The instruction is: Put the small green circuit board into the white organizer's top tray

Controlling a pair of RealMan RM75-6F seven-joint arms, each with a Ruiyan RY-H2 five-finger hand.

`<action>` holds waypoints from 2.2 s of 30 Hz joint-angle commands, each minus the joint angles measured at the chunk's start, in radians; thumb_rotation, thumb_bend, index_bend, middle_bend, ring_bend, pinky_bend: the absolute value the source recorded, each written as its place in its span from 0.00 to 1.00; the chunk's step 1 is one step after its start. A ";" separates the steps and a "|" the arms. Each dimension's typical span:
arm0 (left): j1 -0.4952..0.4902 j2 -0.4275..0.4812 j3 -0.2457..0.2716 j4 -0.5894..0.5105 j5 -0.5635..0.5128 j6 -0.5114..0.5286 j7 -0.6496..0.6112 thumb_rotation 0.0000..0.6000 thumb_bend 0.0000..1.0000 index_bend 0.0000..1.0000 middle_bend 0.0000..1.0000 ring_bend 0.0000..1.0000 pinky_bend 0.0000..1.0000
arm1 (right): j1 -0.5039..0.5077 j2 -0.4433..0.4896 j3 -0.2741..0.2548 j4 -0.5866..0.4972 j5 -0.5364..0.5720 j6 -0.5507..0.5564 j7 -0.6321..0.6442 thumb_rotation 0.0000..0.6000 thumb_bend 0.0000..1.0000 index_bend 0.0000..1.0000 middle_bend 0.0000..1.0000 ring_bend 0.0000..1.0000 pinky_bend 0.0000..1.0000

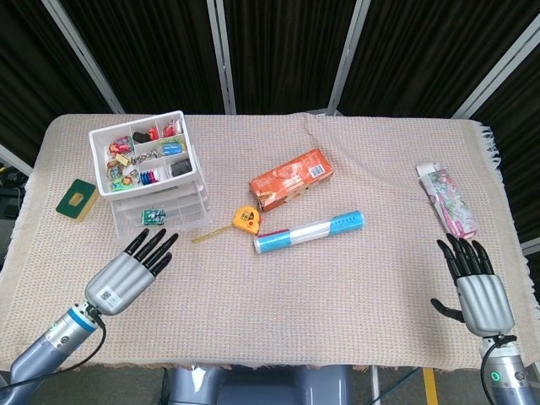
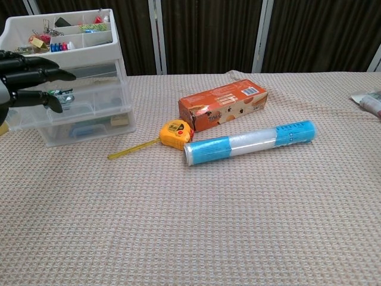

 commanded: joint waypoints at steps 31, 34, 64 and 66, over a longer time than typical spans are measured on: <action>-0.034 -0.083 -0.047 0.146 -0.029 -0.259 0.281 1.00 1.00 0.16 0.00 0.00 0.02 | 0.000 0.001 0.000 0.002 -0.003 0.001 0.005 1.00 0.00 0.04 0.00 0.00 0.00; -0.032 -0.083 -0.062 0.151 -0.048 -0.258 0.279 1.00 1.00 0.16 0.00 0.00 0.02 | 0.000 0.001 0.000 0.002 -0.003 0.001 0.005 1.00 0.00 0.04 0.00 0.00 0.00; -0.036 -0.134 -0.186 0.294 -0.301 -0.296 0.242 1.00 1.00 0.16 0.00 0.00 0.02 | 0.000 0.003 -0.001 -0.001 -0.004 -0.001 0.007 1.00 0.00 0.04 0.00 0.00 0.00; -0.036 -0.133 -0.188 0.300 -0.315 -0.299 0.242 1.00 1.00 0.16 0.00 0.00 0.02 | 0.000 0.003 -0.001 -0.002 -0.003 -0.001 0.008 1.00 0.00 0.04 0.00 0.00 0.00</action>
